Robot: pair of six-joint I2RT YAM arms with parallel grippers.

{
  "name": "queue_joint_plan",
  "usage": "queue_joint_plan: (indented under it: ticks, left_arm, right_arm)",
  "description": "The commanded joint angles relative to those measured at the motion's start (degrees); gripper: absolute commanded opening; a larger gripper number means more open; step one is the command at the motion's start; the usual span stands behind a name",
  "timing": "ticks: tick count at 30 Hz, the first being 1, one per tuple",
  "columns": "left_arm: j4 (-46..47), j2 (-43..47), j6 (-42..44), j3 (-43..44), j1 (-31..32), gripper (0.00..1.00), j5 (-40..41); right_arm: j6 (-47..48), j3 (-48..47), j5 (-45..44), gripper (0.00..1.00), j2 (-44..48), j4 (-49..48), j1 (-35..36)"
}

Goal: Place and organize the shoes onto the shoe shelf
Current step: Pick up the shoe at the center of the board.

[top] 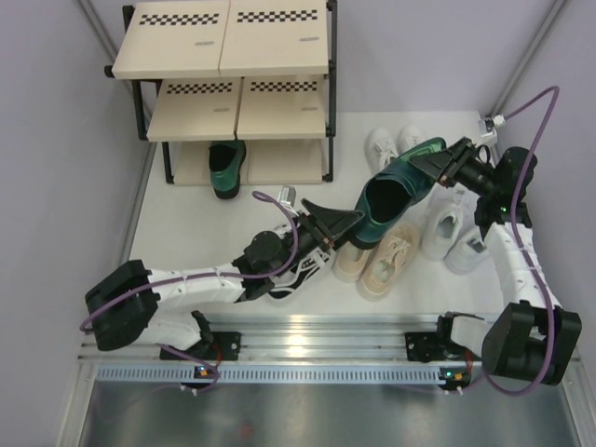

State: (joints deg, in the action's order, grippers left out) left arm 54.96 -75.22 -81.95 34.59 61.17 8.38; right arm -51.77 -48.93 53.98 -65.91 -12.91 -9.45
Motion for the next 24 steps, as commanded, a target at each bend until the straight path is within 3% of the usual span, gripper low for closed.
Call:
queue_joint_plan:
  ticks: [1,4,5,7,8,9,14,16,20,24]
  left_arm:
    - [4.3,-1.5,-0.1,4.5,0.3,0.81,0.4]
    - [4.6,-2.3,0.9,4.2,0.2,0.63,0.2]
    - [4.7,-2.5,1.3,4.0,0.1,0.44,-0.1]
    - [4.3,-2.6,1.8,3.6,-0.3,0.25,-1.1]
    - [4.1,-2.5,2.1,3.4,-0.5,0.06,-1.6]
    - [3.6,-2.2,2.6,2.9,-0.8,0.00,-3.0]
    - [-0.2,0.3,5.5,1.1,-2.7,0.00,-6.0]
    - [-0.5,1.7,6.2,0.3,-3.4,0.00,-8.0]
    - [-0.4,4.3,6.9,-1.4,-5.9,0.00,-14.3]
    - [1.4,7.5,6.3,-4.2,-8.2,0.00,-17.5]
  right_arm:
    - [5.6,-3.4,4.3,0.00,3.9,2.4,5.2]
    - [6.6,-3.3,4.3,0.00,4.1,3.1,5.4]
    - [7.2,-3.2,4.3,0.00,4.1,3.2,5.4]
    - [7.9,-3.2,4.4,0.00,4.1,3.7,5.5]
    - [8.7,-3.2,4.5,0.00,4.0,4.0,5.5]
    - [9.3,-3.3,4.6,0.00,4.1,4.5,5.5]
    - [13.8,-3.6,4.6,0.00,4.0,7.4,5.6]
    - [14.6,-3.5,5.7,0.07,3.8,7.3,5.6]
    - [17.0,-3.2,6.3,0.58,4.2,7.8,5.6]
    - [17.7,-3.3,6.3,0.80,4.4,8.1,5.6]
